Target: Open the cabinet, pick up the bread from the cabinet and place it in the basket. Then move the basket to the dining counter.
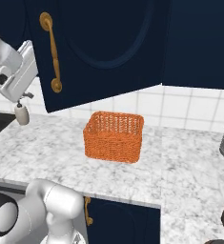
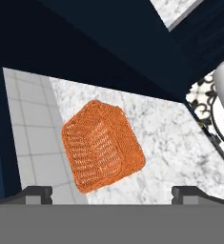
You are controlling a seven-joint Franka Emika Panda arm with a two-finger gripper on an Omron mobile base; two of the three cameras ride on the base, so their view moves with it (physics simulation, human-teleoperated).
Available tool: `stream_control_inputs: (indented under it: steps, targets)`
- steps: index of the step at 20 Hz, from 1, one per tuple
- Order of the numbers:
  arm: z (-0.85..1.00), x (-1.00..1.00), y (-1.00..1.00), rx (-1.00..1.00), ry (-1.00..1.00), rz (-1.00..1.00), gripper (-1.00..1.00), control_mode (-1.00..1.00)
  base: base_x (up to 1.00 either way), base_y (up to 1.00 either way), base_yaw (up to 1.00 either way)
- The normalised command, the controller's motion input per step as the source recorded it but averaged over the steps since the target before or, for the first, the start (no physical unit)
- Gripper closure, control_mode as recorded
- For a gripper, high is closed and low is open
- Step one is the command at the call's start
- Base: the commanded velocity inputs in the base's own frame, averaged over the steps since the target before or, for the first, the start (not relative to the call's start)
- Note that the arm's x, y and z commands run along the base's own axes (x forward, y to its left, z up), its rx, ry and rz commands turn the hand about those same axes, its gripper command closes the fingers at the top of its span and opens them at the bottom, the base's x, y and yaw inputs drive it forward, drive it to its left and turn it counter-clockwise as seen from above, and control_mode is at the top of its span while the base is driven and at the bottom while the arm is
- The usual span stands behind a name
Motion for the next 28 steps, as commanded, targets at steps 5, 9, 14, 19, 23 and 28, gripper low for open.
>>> stream_control_inputs:
  steps: [5,9,14,19,23,28]
  targets:
    - [0.0,0.28,0.0,0.0,0.0,0.0,-1.0,-1.0,0.0,0.0,0.0]
    - [0.0,0.65,0.01,0.0,0.0,-0.04,-1.0,-1.0,0.0,0.0,0.0]
    - [0.0,0.05,-0.06,0.0,-0.01,-0.03,-1.0,-1.0,0.0,0.0,0.0]
    - [-0.04,0.23,-0.28,0.0,0.0,-0.1,-1.0,-1.0,0.0,0.0,0.0]
    - [-0.01,-0.01,-0.39,0.0,0.0,-0.08,-1.0,-1.0,0.0,0.0,0.0]
    - [0.07,-0.9,-0.35,0.02,0.0,-0.15,-1.0,-1.0,0.0,0.0,0.0]
